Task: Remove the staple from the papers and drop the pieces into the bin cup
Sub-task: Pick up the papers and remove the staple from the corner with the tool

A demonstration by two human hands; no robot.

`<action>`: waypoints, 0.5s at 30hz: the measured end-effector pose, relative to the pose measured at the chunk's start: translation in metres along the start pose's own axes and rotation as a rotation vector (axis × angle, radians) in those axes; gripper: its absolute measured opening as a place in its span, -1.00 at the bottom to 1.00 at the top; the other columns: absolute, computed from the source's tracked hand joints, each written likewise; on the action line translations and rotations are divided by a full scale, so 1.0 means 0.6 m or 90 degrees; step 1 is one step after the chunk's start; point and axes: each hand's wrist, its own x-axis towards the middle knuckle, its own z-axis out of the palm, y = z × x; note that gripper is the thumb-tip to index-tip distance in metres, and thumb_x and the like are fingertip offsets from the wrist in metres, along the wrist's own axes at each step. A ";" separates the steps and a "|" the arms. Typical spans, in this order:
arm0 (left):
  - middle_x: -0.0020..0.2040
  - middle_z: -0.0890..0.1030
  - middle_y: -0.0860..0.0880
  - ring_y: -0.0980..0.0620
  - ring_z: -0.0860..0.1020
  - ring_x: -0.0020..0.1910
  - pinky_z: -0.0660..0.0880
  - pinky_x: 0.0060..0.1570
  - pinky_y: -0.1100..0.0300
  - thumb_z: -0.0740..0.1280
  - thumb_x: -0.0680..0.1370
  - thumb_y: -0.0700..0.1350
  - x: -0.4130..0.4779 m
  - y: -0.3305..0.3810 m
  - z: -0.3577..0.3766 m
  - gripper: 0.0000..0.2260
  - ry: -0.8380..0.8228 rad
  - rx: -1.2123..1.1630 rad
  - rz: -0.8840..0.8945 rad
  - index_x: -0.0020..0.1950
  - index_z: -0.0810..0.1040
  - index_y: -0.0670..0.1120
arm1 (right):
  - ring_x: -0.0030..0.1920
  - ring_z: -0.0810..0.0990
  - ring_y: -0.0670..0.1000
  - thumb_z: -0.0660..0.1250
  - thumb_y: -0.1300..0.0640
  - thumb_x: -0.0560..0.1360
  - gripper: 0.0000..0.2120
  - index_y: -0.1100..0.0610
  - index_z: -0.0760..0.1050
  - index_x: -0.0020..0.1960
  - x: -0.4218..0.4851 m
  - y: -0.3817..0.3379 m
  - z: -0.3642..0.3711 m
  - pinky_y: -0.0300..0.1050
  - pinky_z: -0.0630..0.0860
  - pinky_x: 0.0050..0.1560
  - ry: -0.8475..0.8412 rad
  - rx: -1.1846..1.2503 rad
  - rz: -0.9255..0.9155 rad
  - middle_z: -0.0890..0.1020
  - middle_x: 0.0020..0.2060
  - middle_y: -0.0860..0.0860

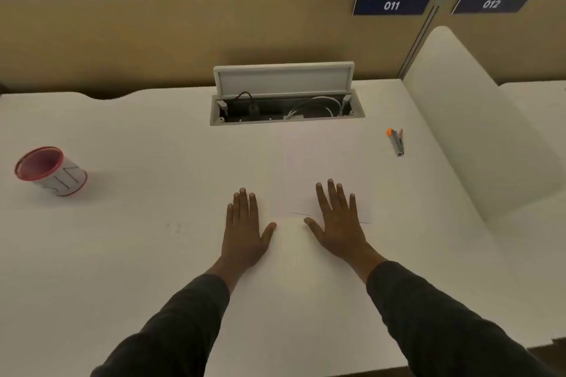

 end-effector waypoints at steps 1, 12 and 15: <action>0.62 -0.28 -0.18 -0.16 -0.27 0.60 -0.07 0.58 -0.14 -0.12 0.60 0.32 -0.004 0.000 0.003 -0.22 -0.004 -0.004 -0.013 0.63 -0.21 -0.17 | 0.60 -0.22 0.16 -0.09 -0.36 0.58 -0.23 0.02 -0.23 0.62 -0.005 0.001 0.003 0.27 -0.14 0.55 -0.016 -0.006 0.005 -0.20 0.61 0.08; 0.63 -0.26 -0.16 -0.13 -0.26 0.61 -0.10 0.58 -0.13 -0.11 0.61 0.30 -0.025 -0.003 0.012 -0.25 -0.009 -0.003 -0.020 0.63 -0.20 -0.15 | 0.60 -0.21 0.14 -0.09 -0.34 0.59 -0.26 0.02 -0.14 0.63 -0.032 0.015 0.030 0.27 -0.13 0.55 -0.071 -0.002 0.024 -0.17 0.62 0.06; 0.64 -0.21 -0.17 -0.13 -0.23 0.62 -0.06 0.58 -0.14 -0.10 0.61 0.30 -0.025 -0.004 0.011 -0.25 -0.005 -0.009 -0.021 0.64 -0.16 -0.16 | 0.61 -0.17 0.13 -0.07 -0.34 0.59 -0.25 0.03 -0.12 0.63 -0.035 0.016 0.029 0.27 -0.09 0.55 -0.056 0.019 0.020 -0.14 0.62 0.06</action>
